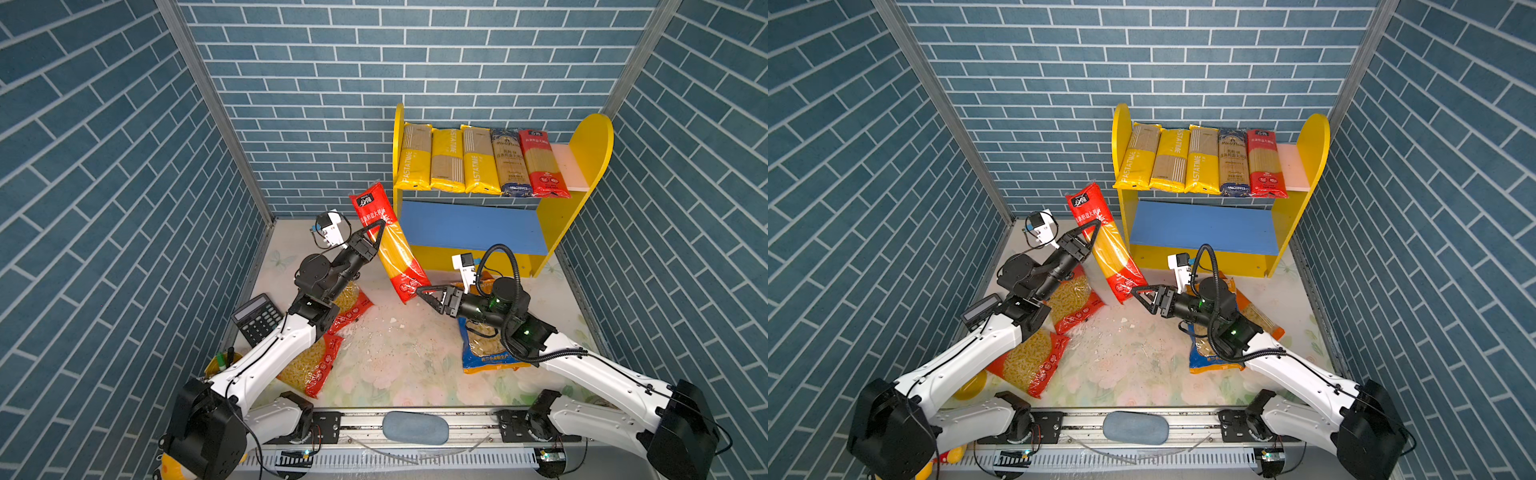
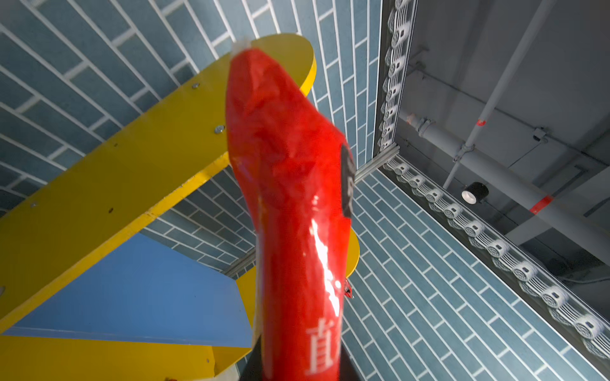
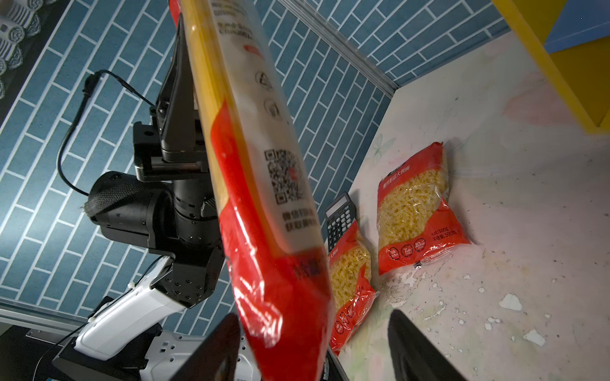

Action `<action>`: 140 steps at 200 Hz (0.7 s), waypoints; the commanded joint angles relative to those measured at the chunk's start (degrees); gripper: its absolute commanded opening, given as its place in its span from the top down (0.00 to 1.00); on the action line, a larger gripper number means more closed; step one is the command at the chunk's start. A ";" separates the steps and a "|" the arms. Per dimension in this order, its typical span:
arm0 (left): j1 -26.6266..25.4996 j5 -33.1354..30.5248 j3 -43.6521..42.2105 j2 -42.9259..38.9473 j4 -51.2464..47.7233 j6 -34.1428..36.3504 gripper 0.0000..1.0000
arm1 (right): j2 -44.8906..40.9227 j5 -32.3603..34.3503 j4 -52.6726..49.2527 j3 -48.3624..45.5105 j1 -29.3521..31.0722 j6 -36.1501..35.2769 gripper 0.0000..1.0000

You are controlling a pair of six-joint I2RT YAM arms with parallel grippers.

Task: Place and organize the pasta boxes and bags onto the shelf
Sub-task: 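Raise the upright red pack toward the shelf with both grippers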

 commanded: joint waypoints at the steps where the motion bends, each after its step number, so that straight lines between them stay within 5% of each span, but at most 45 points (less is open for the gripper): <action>1: -1.34 -6.94 2.71 -1.14 5.32 0.97 0.82 | 1.45 5.80 8.85 -1.39 1.05 0.71 0.28; 75: -5.19 -14.17 1.84 0.15 8.26 0.73 0.81 | 11.13 9.32 29.26 1.41 3.59 5.63 0.35; 140: -5.36 -12.58 2.54 0.79 5.43 0.13 0.65 | 11.43 9.63 32.95 3.91 3.58 4.73 0.73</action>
